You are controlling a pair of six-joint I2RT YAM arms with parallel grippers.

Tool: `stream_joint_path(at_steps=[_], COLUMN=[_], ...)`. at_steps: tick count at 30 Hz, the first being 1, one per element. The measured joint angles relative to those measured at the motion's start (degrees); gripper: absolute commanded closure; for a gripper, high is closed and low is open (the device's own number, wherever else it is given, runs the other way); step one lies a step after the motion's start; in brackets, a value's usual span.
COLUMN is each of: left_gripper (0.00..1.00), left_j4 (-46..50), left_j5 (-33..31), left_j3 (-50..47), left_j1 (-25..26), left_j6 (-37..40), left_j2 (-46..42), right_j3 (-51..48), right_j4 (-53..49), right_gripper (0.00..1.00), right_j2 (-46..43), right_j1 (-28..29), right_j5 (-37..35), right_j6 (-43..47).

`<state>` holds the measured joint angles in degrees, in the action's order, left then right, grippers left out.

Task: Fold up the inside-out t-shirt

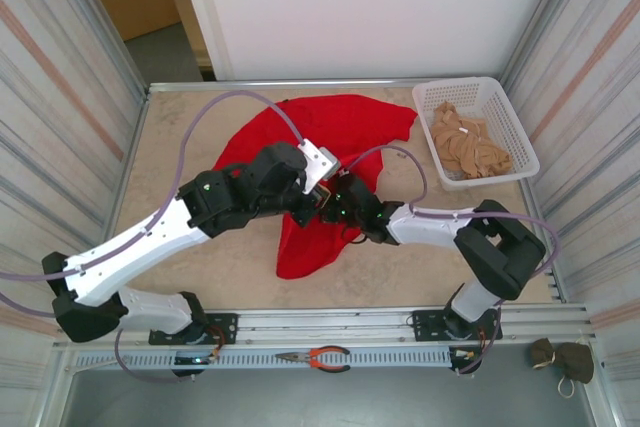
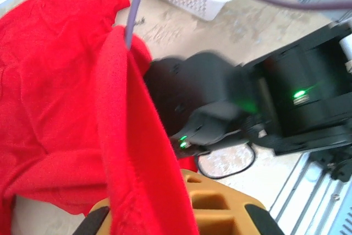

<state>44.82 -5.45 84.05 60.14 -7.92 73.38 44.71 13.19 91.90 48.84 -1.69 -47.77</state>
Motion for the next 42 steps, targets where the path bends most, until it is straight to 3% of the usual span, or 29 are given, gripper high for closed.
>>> stream_joint_path(at_steps=[11, 20, 24, 29, 36, 42], left_gripper=[1.0, 1.0, 1.0, 1.0, 1.0, 1.0], left_j4=[0.61, -0.13, 0.83, 4.55, 8.41, 9.46], left_j5=[2.91, 5.51, 6.71, 7.72, 10.4, 14.29], left_j3=[10.03, 19.52, 26.05, 29.68, 32.57, 42.75], left_j1=[2.58, 10.51, 14.1, 14.84, 14.91, 19.21], left_j6=[-1.33, -4.04, -4.59, -5.79, -8.61, -9.81], left_j2=[5.64, 12.37, 17.79, 21.18, 23.76, 29.83], right_j3=[3.82, 10.16, 13.49, 16.76, 21.27, 23.21], right_j4=[3.56, 8.07, 9.64, 11.56, 12.98, 13.88], right_gripper=[1.0, 1.0, 0.62, 0.38, 0.26, 0.18], right_j2=[8.96, 17.03, 19.37, 21.46, 25.81, 27.78], right_j1=[0.22, -3.74, -5.03, -5.99, -6.08, -6.21], right_j5=[-1.75, -0.79, 1.46, 4.04, 7.19, 7.76], right_j6=[-8.24, -10.6, -11.34, -11.85, -12.28, -12.26])
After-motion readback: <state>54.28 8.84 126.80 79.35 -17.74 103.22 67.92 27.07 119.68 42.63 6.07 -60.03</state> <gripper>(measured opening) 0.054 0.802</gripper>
